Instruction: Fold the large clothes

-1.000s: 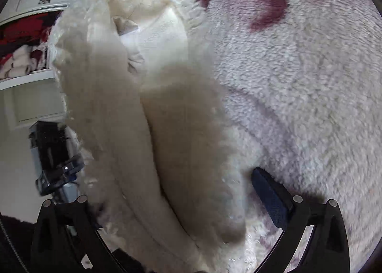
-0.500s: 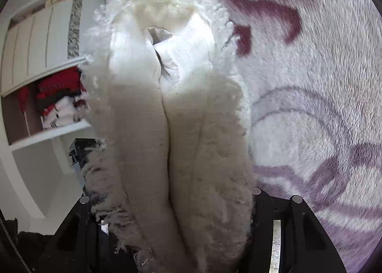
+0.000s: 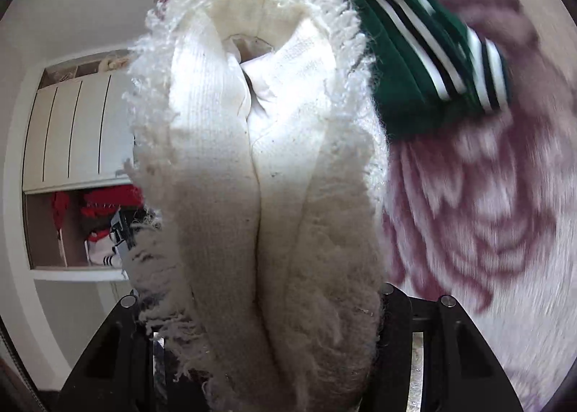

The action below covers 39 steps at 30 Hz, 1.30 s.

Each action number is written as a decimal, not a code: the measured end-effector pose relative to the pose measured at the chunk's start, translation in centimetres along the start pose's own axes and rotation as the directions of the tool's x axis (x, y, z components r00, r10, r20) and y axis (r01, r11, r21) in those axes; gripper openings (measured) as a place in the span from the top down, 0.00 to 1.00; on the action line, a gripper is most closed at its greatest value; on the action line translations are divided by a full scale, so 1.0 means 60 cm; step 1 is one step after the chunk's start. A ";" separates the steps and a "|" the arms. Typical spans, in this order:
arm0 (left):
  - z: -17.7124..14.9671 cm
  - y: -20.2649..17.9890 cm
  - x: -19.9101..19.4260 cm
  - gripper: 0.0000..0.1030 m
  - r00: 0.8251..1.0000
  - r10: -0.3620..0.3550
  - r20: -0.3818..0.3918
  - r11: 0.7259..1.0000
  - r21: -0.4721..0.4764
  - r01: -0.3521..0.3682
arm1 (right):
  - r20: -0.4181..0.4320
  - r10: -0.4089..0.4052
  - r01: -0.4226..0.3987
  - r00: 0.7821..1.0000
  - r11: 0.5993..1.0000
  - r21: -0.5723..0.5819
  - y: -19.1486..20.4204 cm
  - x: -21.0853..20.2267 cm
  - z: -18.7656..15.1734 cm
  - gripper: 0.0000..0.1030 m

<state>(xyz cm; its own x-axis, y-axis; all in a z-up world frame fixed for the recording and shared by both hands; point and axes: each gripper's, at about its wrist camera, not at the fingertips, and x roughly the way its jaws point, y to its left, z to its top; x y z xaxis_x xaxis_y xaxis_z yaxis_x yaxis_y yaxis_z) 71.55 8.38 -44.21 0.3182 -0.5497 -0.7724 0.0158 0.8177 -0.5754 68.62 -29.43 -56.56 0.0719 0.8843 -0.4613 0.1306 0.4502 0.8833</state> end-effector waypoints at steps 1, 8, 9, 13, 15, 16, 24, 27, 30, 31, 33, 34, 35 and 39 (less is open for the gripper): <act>0.033 0.005 0.016 0.35 1.000 0.001 -0.002 1.000 0.003 -0.001 | 0.006 0.001 -0.001 1.000 1.000 0.004 0.009 0.004 0.035 0.47; 0.199 0.114 0.170 0.35 0.995 0.080 -0.058 0.997 0.014 -0.079 | 0.014 -0.087 0.087 0.996 0.996 -0.004 0.006 0.131 0.300 0.47; 0.209 0.130 0.192 0.35 0.993 0.091 -0.073 0.996 0.013 -0.090 | 0.012 -0.103 0.103 0.995 0.995 0.002 -0.009 0.146 0.325 0.47; 0.215 0.169 0.241 0.31 0.994 -0.008 -0.112 0.999 -0.036 0.004 | -0.008 -0.180 0.180 0.984 0.983 0.024 -0.070 0.205 0.381 0.47; 0.218 0.162 0.236 0.31 0.994 0.001 -0.109 1.000 -0.026 -0.004 | -0.021 -0.179 0.180 0.984 0.983 0.047 -0.081 0.203 0.398 0.42; 0.216 0.156 0.230 0.31 0.994 0.020 -0.105 1.000 -0.013 -0.021 | -0.028 -0.176 0.177 0.984 0.982 0.060 -0.085 0.200 0.403 0.41; 0.156 0.066 0.147 0.05 0.909 0.410 0.073 0.889 0.188 -0.417 | 0.173 -0.631 0.653 0.756 0.747 -0.129 0.067 0.149 0.378 0.12; 0.103 0.039 0.114 0.04 0.877 0.470 0.103 0.854 0.197 -0.481 | 0.247 -0.751 0.786 0.613 0.610 -0.099 0.099 0.152 0.302 0.04; 0.056 0.012 0.072 0.04 0.852 0.501 0.151 0.834 0.179 -0.522 | 0.322 -0.819 0.874 0.476 0.480 -0.070 0.099 0.120 0.212 0.04; 0.039 0.000 0.053 0.03 0.850 0.499 0.169 0.834 0.176 -0.524 | 0.351 -0.837 0.902 0.420 0.427 -0.061 0.110 0.111 0.190 0.04; 0.011 -0.026 0.022 0.02 0.849 0.488 0.202 0.834 0.178 -0.522 | 0.399 -0.842 0.924 0.364 0.380 -0.040 0.157 0.121 0.156 0.03; 0.000 -0.038 0.005 0.02 0.847 0.486 0.216 0.833 0.181 -0.523 | 0.423 -0.841 0.932 0.339 0.362 -0.026 0.172 0.107 0.133 0.03; -0.011 -0.050 -0.013 0.02 0.846 0.482 0.230 0.831 0.186 -0.524 | 0.448 -0.838 0.940 0.312 0.342 -0.015 0.188 0.095 0.111 0.03; -0.056 -0.106 -0.092 0.02 0.848 0.455 0.272 0.838 0.192 -0.511 | 0.502 -0.812 0.937 0.297 0.348 0.009 0.276 0.039 -0.020 0.02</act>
<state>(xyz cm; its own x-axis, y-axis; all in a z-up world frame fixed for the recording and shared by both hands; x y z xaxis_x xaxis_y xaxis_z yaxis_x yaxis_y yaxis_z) 66.53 5.63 -37.16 0.5347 -0.0474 -0.8437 0.0325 0.9988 -0.0355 69.79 -19.76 -42.91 0.4121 -0.1648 -0.8961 0.1213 0.9847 -0.1253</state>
